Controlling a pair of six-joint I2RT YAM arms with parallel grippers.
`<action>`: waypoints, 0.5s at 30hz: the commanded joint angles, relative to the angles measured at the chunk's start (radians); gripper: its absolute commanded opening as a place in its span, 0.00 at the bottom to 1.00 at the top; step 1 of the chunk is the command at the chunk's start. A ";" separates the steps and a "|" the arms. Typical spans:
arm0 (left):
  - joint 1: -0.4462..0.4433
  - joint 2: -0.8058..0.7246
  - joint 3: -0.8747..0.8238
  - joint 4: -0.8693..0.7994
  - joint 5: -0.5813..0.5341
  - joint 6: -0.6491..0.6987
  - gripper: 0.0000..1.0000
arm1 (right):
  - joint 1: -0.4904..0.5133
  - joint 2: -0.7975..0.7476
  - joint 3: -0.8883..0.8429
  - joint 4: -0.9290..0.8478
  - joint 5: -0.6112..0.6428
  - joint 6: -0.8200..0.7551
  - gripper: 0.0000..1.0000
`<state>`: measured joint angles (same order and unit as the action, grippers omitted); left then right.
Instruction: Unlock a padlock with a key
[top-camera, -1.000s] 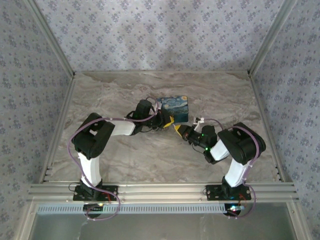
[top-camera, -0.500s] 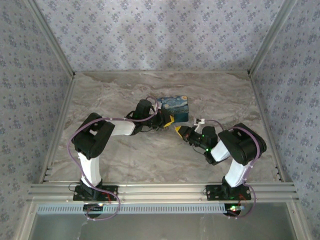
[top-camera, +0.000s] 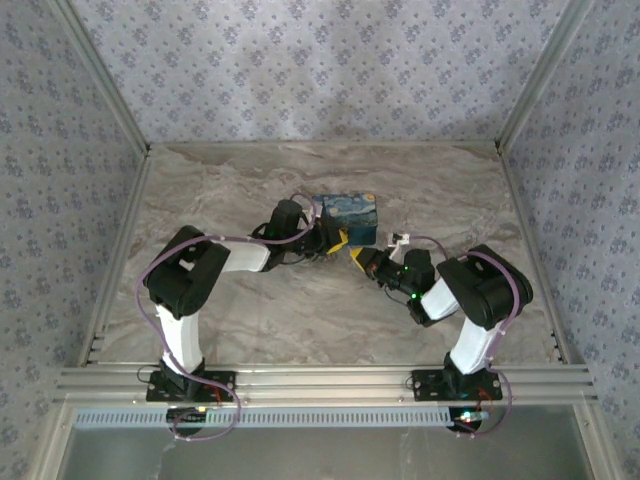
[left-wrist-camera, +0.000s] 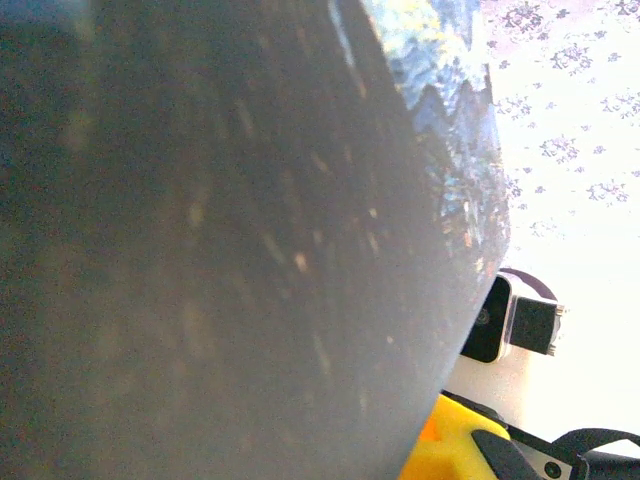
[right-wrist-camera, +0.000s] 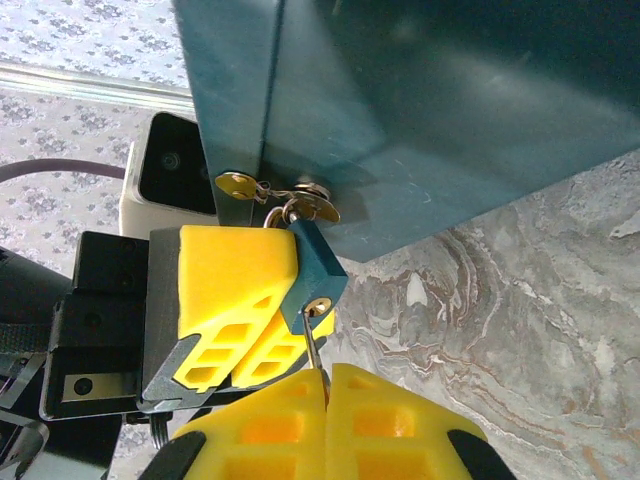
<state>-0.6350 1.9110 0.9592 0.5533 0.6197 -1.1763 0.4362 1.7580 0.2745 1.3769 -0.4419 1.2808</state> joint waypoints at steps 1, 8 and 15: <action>-0.007 -0.033 0.004 0.046 0.027 -0.018 0.00 | -0.006 0.018 0.026 0.016 0.000 0.013 0.00; -0.011 -0.028 0.006 0.067 0.028 -0.032 0.00 | -0.001 0.021 0.040 0.016 -0.001 0.008 0.00; -0.021 -0.011 -0.002 0.124 0.038 -0.062 0.00 | 0.014 0.018 0.070 0.015 0.031 0.044 0.00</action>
<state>-0.6350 1.9110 0.9581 0.5934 0.6022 -1.2118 0.4370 1.7733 0.3061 1.3739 -0.4404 1.3025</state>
